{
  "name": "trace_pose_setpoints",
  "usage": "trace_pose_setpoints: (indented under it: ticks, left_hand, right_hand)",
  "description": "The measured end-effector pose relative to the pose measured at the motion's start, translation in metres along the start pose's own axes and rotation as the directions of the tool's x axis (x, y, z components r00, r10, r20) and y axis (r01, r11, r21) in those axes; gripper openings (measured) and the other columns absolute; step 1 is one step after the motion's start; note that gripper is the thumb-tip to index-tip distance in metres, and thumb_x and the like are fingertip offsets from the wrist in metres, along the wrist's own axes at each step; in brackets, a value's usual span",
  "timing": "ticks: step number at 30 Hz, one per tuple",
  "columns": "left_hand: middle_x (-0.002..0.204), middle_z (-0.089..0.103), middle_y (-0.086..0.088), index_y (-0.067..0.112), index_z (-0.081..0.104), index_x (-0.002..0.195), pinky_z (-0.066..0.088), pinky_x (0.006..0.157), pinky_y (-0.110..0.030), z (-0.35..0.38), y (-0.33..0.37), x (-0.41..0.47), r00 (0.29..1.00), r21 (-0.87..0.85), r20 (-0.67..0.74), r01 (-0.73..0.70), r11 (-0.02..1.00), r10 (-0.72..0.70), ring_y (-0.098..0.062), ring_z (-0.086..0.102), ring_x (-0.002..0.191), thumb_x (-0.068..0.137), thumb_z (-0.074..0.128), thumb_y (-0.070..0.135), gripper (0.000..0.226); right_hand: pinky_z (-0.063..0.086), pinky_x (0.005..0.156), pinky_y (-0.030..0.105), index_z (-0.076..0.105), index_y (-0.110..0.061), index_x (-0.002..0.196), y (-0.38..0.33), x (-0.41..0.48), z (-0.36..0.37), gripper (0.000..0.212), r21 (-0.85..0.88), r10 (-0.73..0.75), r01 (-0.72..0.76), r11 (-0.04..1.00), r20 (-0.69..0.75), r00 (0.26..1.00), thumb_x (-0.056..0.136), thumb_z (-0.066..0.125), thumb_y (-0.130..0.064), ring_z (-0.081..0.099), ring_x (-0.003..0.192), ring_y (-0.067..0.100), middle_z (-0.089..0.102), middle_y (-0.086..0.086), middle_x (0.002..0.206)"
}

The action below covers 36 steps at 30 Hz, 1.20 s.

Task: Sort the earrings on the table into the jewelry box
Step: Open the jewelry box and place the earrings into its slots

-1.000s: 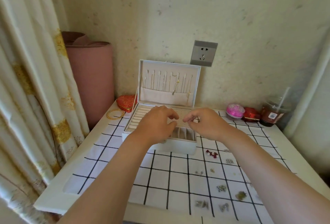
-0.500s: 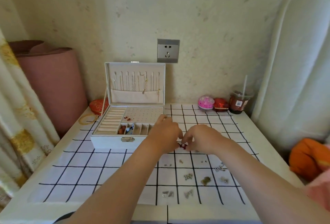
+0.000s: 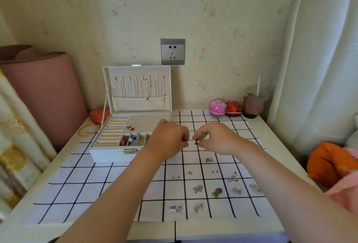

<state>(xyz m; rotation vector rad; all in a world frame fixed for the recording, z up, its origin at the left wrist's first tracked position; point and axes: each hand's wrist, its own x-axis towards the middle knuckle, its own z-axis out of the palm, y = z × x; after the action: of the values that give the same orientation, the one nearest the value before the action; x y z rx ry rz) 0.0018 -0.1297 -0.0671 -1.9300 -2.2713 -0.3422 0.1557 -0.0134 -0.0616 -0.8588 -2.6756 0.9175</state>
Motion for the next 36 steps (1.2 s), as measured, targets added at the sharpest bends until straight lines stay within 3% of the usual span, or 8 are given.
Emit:
trace_pose_setpoints:
  ticks: [4, 8, 11, 15, 17, 22, 27, 36]
  left_hand:
    - [0.091, 0.066, 0.019, 0.034, 0.065, 0.102, 0.048, 0.081, -0.027, -0.018, -0.009, -0.008, 0.991, -0.327, -0.054, 0.1, 0.94, -0.124, -0.003, 0.057, 0.079, 0.088, 0.069, 0.034, 0.015]
    - [0.089, 0.067, 0.017, 0.035, 0.068, 0.1, 0.043, 0.066, -0.015, -0.03, -0.019, -0.019, 0.969, -0.612, -0.011, 0.188, 0.768, -0.247, 0.0, 0.058, 0.071, 0.089, 0.07, 0.027, 0.014]
    - [0.089, 0.071, 0.013, 0.035, 0.072, 0.093, 0.047, 0.07, -0.017, -0.034, -0.029, -0.026, 0.946, -0.734, -0.02, 0.206, 0.647, -0.324, -0.007, 0.061, 0.072, 0.089, 0.07, 0.025, 0.011]
    - [0.084, 0.072, 0.012, 0.034, 0.073, 0.089, 0.053, 0.08, -0.027, -0.042, -0.044, -0.035, 0.925, -0.846, -0.05, 0.161, 0.509, -0.376, -0.004, 0.061, 0.074, 0.087, 0.072, 0.022, 0.012]
    - [0.078, 0.071, 0.014, 0.032, 0.074, 0.091, 0.053, 0.078, -0.024, -0.046, -0.053, -0.04, 0.915, -0.878, -0.042, 0.158, 0.452, -0.401, 0.0, 0.06, 0.071, 0.087, 0.072, 0.022, 0.011]
    - [0.086, 0.072, 0.002, 0.025, 0.074, 0.098, 0.047, 0.06, -0.014, -0.054, -0.076, -0.048, 0.879, -0.921, 0.0, 0.186, 0.343, -0.476, -0.005, 0.059, 0.068, 0.091, 0.068, 0.022, 0.01]
    - [0.085, 0.07, -0.001, 0.024, 0.074, 0.097, 0.051, 0.068, -0.024, -0.059, -0.097, -0.051, 0.85, -0.945, 0.014, 0.183, 0.271, -0.526, -0.008, 0.059, 0.069, 0.092, 0.066, 0.024, 0.009]
    - [0.083, 0.069, 0.008, 0.016, 0.074, 0.098, 0.046, 0.061, -0.023, -0.063, -0.131, -0.048, 0.812, -0.952, 0.219, 0.299, 0.063, -0.541, -0.01, 0.058, 0.064, 0.095, 0.061, 0.036, 0.024]
  right_hand:
    - [0.055, 0.061, 0.031, 0.077, -0.027, 0.096, -0.018, -0.001, 0.002, 0.008, 0.257, 0.047, -0.039, 0.965, -0.023, 0.999, 0.09, 0.071, -0.026, 0.059, 0.055, 0.009, 0.074, -0.006, 0.087]
    - [0.038, 0.043, 0.017, 0.078, -0.021, 0.095, -0.041, 0.004, 0.004, 0.009, 0.422, 0.08, -0.033, 0.906, -0.095, 0.992, 0.092, 0.07, -0.023, 0.056, 0.047, 0.011, 0.072, -0.011, 0.069]
    - [0.032, 0.041, 0.02, 0.075, -0.02, 0.102, -0.059, 0.011, 0.01, 0.011, 0.598, 0.11, -0.032, 0.801, -0.095, 0.989, 0.092, 0.07, -0.021, 0.053, 0.047, 0.016, 0.077, -0.001, 0.084]
    - [0.031, 0.04, 0.019, 0.076, -0.022, 0.1, -0.081, 0.022, 0.023, 0.012, 0.664, 0.066, 0.035, 0.747, -0.126, 0.99, 0.094, 0.067, -0.017, 0.051, 0.046, 0.018, 0.076, 0.006, 0.085]
    - [0.03, 0.039, 0.019, 0.078, -0.02, 0.097, -0.091, 0.028, 0.029, 0.013, 0.693, 0.039, 0.068, 0.718, -0.137, 0.99, 0.094, 0.067, -0.014, 0.052, 0.047, 0.019, 0.076, 0.008, 0.085]
    - [0.036, 0.042, 0.021, 0.078, -0.019, 0.099, -0.115, 0.044, 0.046, 0.012, 0.714, 0.032, 0.117, 0.69, -0.192, 0.981, 0.092, 0.069, -0.016, 0.054, 0.054, 0.019, 0.077, 0.004, 0.086]
    - [0.038, 0.044, 0.025, 0.076, -0.013, 0.106, -0.13, 0.062, 0.053, 0.021, 0.716, -0.067, 0.176, 0.675, -0.178, 0.982, 0.089, 0.071, -0.003, 0.056, 0.058, 0.02, 0.073, 0.021, 0.091]
    - [0.047, 0.045, 0.026, 0.079, -0.013, 0.102, -0.141, 0.094, 0.061, 0.016, 0.454, -0.218, 0.336, 0.825, -0.292, 0.931, 0.085, 0.077, -0.012, 0.061, 0.053, 0.016, 0.077, -0.002, 0.084]
